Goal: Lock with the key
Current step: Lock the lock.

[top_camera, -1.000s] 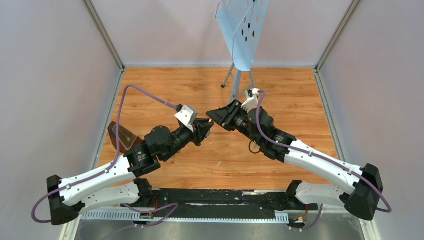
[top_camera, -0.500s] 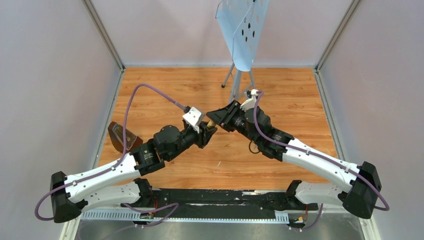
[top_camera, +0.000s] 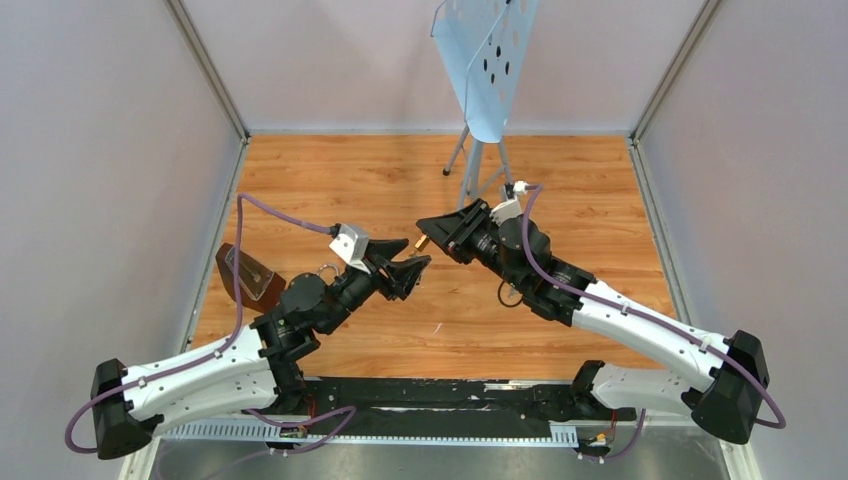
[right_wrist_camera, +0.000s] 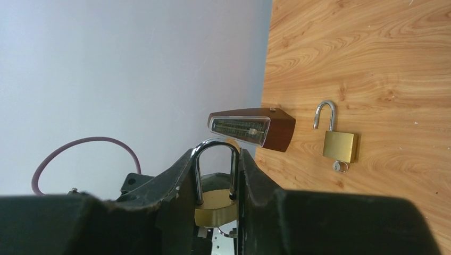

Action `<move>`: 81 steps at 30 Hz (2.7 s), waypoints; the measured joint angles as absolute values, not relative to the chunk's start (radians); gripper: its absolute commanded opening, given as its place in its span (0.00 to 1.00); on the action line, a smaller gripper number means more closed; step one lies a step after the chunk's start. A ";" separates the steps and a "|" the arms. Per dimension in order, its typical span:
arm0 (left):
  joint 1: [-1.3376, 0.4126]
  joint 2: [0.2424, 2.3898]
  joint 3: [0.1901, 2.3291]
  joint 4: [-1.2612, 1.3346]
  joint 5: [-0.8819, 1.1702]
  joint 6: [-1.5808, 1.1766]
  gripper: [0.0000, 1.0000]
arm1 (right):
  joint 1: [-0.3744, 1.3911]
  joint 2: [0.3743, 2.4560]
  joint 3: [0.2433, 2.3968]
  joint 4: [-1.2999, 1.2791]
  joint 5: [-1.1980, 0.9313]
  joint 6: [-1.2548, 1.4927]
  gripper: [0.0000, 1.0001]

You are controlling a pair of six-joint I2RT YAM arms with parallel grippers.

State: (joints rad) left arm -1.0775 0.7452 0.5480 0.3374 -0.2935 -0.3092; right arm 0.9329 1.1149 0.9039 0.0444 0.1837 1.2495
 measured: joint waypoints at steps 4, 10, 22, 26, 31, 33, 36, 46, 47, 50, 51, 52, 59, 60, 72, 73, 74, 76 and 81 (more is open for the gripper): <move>-1.077 0.737 0.548 0.390 -0.298 -0.304 0.69 | 0.933 1.115 0.902 0.045 0.183 1.264 0.00; -1.077 0.764 0.548 0.434 -0.309 -0.281 0.59 | 0.933 1.115 0.902 0.045 0.182 1.278 0.00; -1.077 0.834 0.548 0.487 -0.318 -0.262 0.49 | 0.933 1.115 0.902 0.045 0.173 1.286 0.00; -1.077 0.834 0.548 0.507 -0.324 -0.254 0.41 | 0.933 1.115 0.902 0.045 0.173 1.288 0.00; -1.077 0.834 0.548 0.516 -0.320 -0.242 0.16 | 0.933 1.115 0.902 0.045 0.172 1.290 0.00; -1.079 0.834 0.548 0.516 -0.320 -0.239 0.03 | 0.933 1.115 0.901 0.045 0.172 1.292 0.00; -1.079 0.834 0.548 0.516 -0.316 -0.237 0.00 | 0.933 1.115 0.899 0.045 0.172 1.293 0.19; -1.066 0.832 0.598 0.354 -0.318 -0.245 0.00 | 0.912 1.043 0.830 0.066 0.139 1.209 0.85; -1.053 0.832 0.624 0.308 -0.303 -0.251 0.00 | 0.899 1.011 0.802 0.064 0.128 1.178 0.84; -1.001 0.832 0.696 0.207 -0.229 -0.275 0.00 | 0.844 0.896 0.722 0.056 0.079 1.054 0.82; -0.974 0.833 0.722 0.171 -0.184 -0.286 0.00 | 0.824 0.846 0.700 0.049 0.057 1.000 0.81; -0.950 0.834 0.744 0.143 -0.146 -0.294 0.00 | 0.807 0.800 0.685 0.043 0.035 0.949 0.81; -0.785 0.894 0.888 -0.044 0.241 -0.321 0.00 | 0.759 0.556 0.675 -0.014 -0.152 0.659 0.63; -0.768 0.904 0.898 -0.061 0.303 -0.320 0.00 | 0.758 0.548 0.680 -0.018 -0.188 0.632 0.60; -0.738 0.899 0.914 -0.077 0.724 -0.280 0.00 | 0.758 0.569 0.728 -0.126 -0.323 0.417 0.61; -0.738 0.892 0.913 -0.069 0.738 -0.278 0.00 | 0.758 0.567 0.731 -0.127 -0.338 0.402 0.62; -0.738 0.884 0.913 -0.060 0.756 -0.274 0.00 | 0.758 0.567 0.738 -0.128 -0.365 0.382 0.62; -0.738 0.873 0.913 -0.044 0.784 -0.269 0.00 | 0.758 0.567 0.752 -0.128 -0.413 0.355 0.61; -0.738 0.869 0.913 -0.007 0.836 -0.257 0.00 | 0.758 0.606 0.797 -0.122 -0.518 0.301 0.51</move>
